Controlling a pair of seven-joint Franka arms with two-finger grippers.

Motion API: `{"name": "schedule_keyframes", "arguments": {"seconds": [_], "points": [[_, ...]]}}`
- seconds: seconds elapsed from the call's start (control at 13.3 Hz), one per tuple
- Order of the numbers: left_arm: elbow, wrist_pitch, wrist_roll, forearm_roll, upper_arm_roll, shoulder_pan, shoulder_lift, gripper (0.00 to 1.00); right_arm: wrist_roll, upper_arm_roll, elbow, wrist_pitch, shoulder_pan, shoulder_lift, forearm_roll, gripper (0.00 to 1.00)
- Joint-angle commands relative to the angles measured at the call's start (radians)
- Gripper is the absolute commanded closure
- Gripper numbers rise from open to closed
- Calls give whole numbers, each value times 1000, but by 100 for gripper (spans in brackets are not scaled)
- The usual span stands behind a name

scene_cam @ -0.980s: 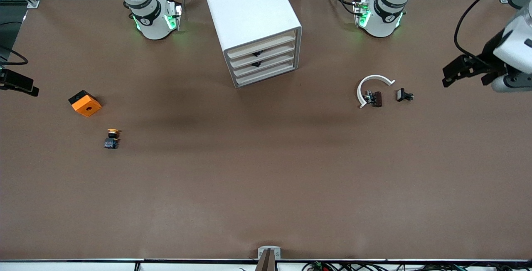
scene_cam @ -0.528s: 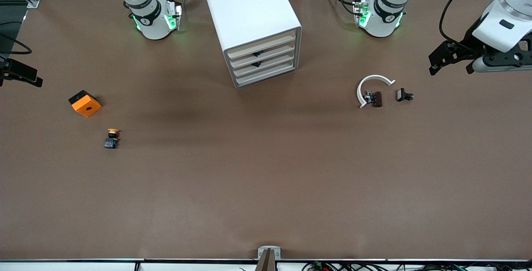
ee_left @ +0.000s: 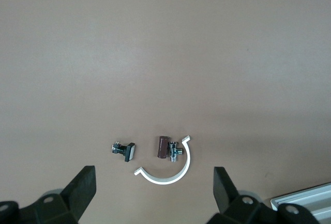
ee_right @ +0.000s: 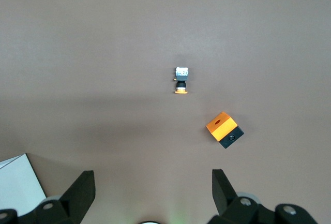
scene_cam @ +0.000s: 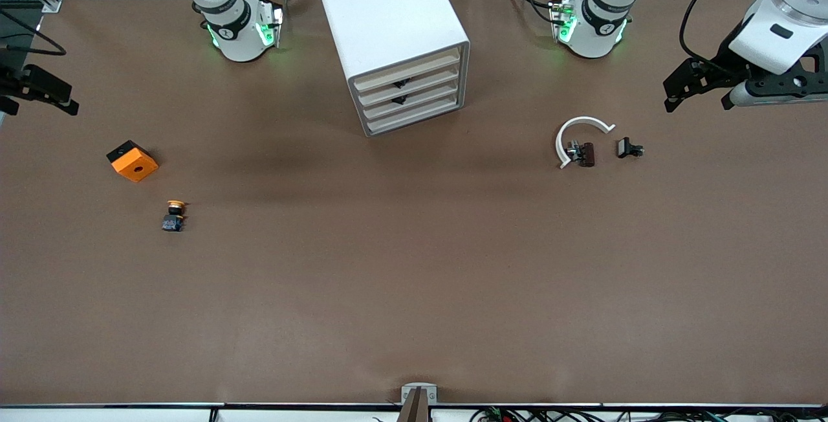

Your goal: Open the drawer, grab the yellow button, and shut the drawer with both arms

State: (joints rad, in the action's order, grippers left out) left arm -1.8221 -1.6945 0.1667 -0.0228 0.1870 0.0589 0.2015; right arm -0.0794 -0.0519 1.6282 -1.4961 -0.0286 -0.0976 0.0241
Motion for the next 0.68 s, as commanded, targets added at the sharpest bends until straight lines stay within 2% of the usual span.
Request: {"name": "schedule_keyframes", "arguments": {"seconds": [0.0, 0.3, 0.6], "points": [[-5, -13, 16, -11, 6, 7, 9, 0, -7, -2, 101, -46, 1, -79, 0, 0], [73, -2, 13, 0, 2, 9, -50, 0, 0, 1, 93, -39, -17, -80, 0, 0], [76, 4, 8, 0, -6, 10, -51, 0, 4, 18, 78, -36, -31, -77, 0, 0]]}}
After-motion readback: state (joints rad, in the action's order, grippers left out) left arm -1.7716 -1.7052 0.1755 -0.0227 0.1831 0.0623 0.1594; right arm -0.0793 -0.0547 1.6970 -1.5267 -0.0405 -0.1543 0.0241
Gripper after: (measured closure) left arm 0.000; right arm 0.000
